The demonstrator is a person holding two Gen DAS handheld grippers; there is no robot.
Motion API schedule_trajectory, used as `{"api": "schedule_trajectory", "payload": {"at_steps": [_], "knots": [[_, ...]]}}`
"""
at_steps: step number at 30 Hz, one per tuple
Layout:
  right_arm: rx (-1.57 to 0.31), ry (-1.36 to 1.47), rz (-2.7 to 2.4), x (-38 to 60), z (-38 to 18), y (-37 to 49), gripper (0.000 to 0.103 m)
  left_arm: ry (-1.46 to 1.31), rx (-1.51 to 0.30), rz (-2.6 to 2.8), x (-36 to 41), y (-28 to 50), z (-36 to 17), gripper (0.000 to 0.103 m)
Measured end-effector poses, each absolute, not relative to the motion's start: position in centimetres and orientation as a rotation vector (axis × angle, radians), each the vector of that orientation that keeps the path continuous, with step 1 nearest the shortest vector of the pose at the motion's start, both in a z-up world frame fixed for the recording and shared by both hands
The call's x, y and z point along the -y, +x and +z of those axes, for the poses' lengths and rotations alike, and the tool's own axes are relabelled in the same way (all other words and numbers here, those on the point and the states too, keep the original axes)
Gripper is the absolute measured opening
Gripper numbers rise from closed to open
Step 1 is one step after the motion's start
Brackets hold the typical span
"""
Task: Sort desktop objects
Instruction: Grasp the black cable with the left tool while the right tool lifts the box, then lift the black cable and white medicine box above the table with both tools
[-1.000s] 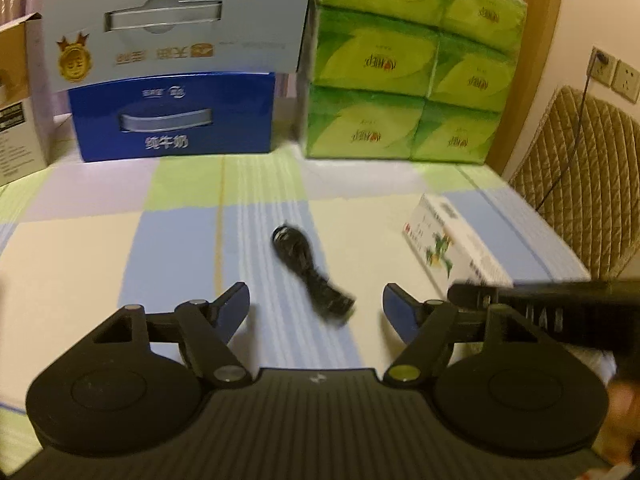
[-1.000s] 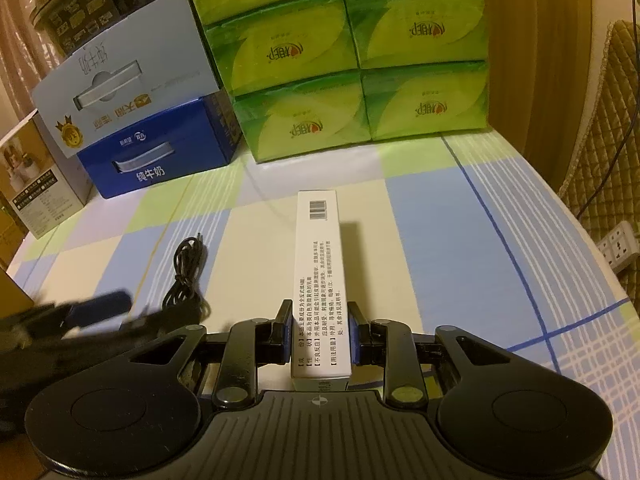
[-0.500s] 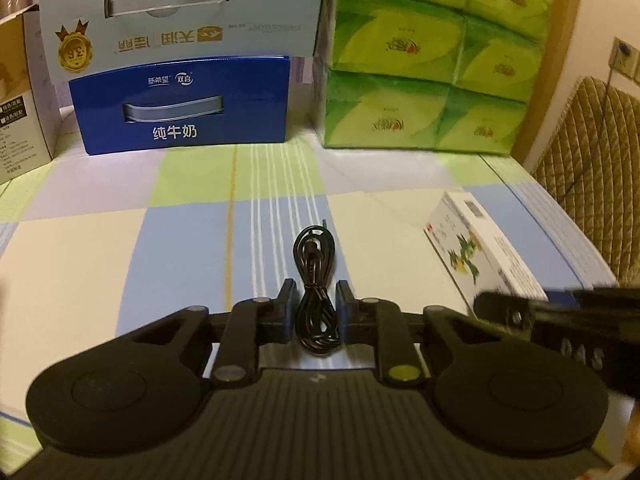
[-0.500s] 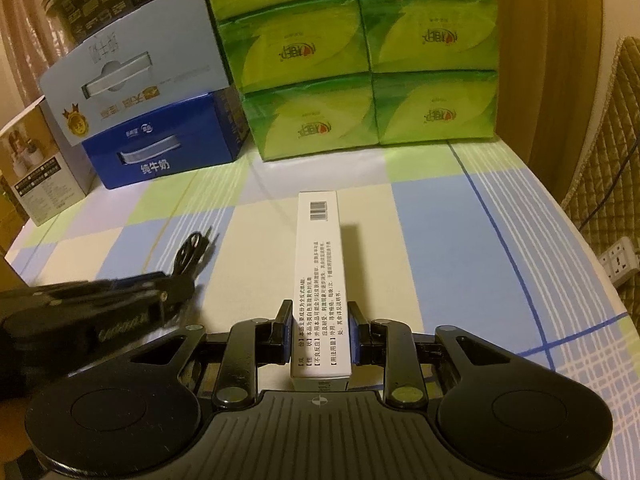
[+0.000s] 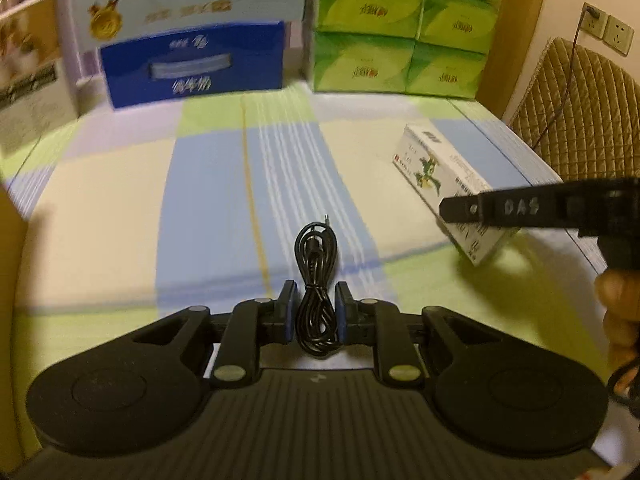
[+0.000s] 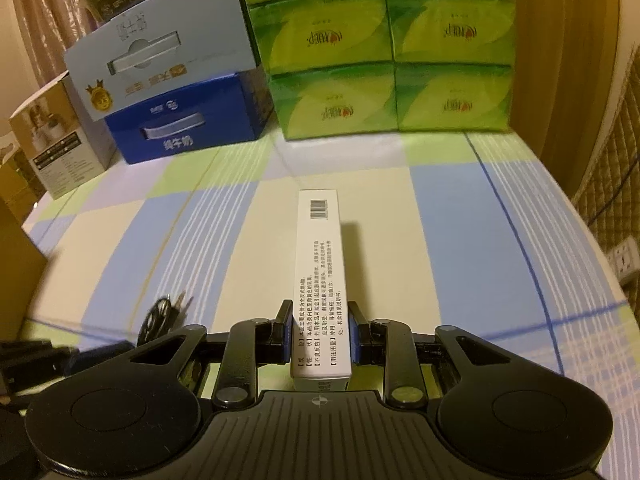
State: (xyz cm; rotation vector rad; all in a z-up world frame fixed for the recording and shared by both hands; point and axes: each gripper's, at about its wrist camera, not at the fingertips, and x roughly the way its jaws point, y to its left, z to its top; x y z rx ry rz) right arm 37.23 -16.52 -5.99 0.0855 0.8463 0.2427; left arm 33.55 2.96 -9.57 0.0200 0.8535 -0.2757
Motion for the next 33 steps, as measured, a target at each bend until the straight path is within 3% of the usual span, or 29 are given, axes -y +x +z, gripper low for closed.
{"api": "schedule_trajectory", "payload": {"at_steps": [7,8,22,26,29,33], "knots": [[-0.891,0.039,0.283,15.8,-4.8,32.0,0.023,0.010,-0.883,-0.287,-4.2,27.8,-8.6,0.015],[-0.894,0.029,0.296,15.6,-4.5,30.7,0.023,0.006,-0.888,-0.288,-4.3,27.1,-8.4,0.009],[-0.922,0.064,0.309,15.9,-4.2,13.8,0.023,0.011,-0.882,-0.315,-4.4,14.3,-7.7,0.009],[-0.917,0.064,0.303,15.8,-4.7,11.9,0.024,0.045,-0.843,-0.302,-4.4,12.6,-7.7,0.026],[-0.907,0.057,0.303,15.7,-4.6,12.0,0.027,0.048,-0.834,-0.288,-4.8,13.0,-8.0,0.028],[-0.884,0.032,0.283,15.5,-4.6,12.3,0.043,0.014,-0.837,-0.288,-5.0,13.7,-8.5,0.028]]}}
